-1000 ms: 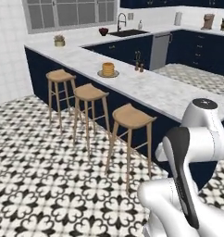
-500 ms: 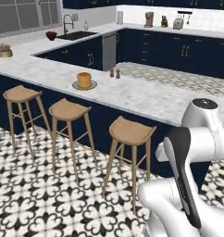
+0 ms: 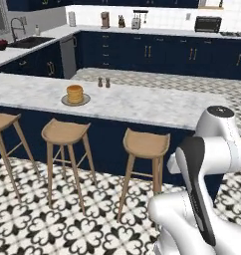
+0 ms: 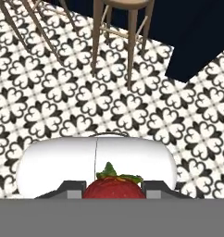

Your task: Take the strawberry from the fridge and place it on top of the pancake, located on the dining counter.

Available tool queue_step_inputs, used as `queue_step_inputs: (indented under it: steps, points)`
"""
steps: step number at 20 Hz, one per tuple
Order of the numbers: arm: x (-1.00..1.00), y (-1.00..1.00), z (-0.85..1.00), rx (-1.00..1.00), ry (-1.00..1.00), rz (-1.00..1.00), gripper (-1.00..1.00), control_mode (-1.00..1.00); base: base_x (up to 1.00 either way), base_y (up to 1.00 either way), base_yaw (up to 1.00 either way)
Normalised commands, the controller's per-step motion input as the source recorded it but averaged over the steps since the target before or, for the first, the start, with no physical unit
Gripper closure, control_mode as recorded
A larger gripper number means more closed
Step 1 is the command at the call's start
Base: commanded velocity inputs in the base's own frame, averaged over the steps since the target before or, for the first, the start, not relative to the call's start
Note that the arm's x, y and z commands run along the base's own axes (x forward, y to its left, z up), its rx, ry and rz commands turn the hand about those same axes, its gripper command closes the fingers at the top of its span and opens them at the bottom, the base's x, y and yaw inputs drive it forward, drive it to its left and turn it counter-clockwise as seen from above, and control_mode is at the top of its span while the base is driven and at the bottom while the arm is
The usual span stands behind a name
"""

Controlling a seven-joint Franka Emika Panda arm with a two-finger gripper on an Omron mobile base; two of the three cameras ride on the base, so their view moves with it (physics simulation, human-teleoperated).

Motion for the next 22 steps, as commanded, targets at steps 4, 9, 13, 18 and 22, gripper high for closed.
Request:
queue_step_inputs:
  steps: [4,9,13,18,22]
  points:
    - [0.0,0.0,0.0,0.0,0.0,0.0,1.0,1.0,0.0,1.0,-0.32]
    - [0.0,0.0,0.0,0.0,0.0,0.0,1.0,1.0,0.04,1.0,-0.25]
    - [0.0,0.0,0.0,0.0,0.0,0.0,1.0,1.0,0.18,1.0,-0.33]
    - [0.0,0.0,0.0,0.0,0.0,0.0,1.0,1.0,0.19,0.86,-0.34]
    - [0.0,0.0,0.0,0.0,0.0,0.0,1.0,1.0,0.24,0.77,-0.32]
